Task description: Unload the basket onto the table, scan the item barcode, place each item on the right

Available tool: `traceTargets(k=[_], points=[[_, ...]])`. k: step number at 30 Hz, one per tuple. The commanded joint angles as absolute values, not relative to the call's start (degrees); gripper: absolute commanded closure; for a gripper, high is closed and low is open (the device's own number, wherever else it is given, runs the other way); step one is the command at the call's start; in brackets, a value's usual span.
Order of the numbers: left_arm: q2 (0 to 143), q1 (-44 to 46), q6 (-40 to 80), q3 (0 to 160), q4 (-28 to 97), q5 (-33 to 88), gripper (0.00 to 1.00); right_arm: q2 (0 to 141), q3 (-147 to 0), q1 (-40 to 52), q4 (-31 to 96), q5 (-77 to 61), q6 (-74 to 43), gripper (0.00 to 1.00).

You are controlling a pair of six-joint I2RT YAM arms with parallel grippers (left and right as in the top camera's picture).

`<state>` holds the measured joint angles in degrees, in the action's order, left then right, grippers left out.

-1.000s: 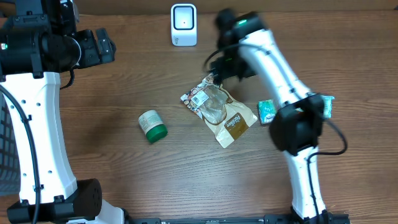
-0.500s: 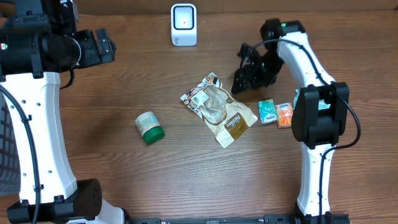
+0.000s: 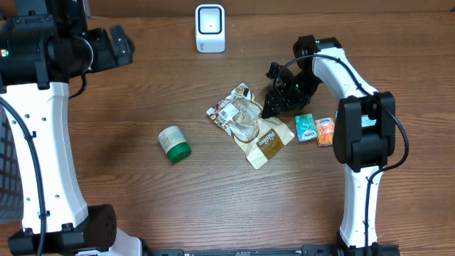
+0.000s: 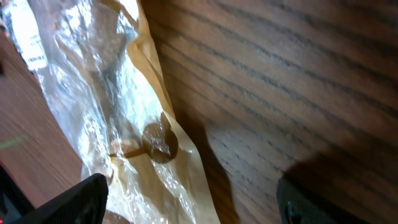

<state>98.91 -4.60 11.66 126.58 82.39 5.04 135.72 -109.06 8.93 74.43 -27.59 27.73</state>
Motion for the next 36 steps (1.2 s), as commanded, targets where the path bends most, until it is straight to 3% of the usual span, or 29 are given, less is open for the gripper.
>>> traceTargets(k=[1, 2, 5, 7, 9, 20, 28, 36], points=[[99.2, -4.4, 12.8, 126.6, 82.4, 13.2, 0.16, 136.4, -106.6, 9.3, 72.0, -27.3, 24.9, 0.16], [99.2, -4.4, 13.4, 126.0, 82.3, 15.0, 0.34, 136.4, -106.4, 9.3, 71.3, -27.4, 23.6, 0.16], [99.8, -2.6, 14.5, 122.3, 81.4, 18.7, 0.69, 136.4, -106.4, 9.3, 70.8, -29.5, 20.7, 0.17], [100.5, 0.4, 16.6, 116.7, 79.0, 18.7, 0.88, 136.4, -106.4, 9.3, 71.6, -31.9, 20.7, 0.18], [100.9, 3.3, 18.9, 111.7, 75.9, 18.7, 0.96, 136.4, -106.4, 9.3, 72.0, -33.2, 20.2, 0.23], [106.2, 22.0, 32.8, 86.7, 50.7, 17.0, 0.96, 136.4, -106.4, 9.4, 70.1, -33.3, 11.1, 0.5], [116.9, 30.3, 41.4, 83.2, 42.3, 13.0, 0.96, 136.4, -106.4, 9.4, 70.2, -33.2, 10.2, 0.5], [123.3, 27.6, 40.5, 83.2, 39.3, 12.9, 0.96, 136.4, -106.4, 9.4, 71.6, -33.1, 10.3, 0.5]])
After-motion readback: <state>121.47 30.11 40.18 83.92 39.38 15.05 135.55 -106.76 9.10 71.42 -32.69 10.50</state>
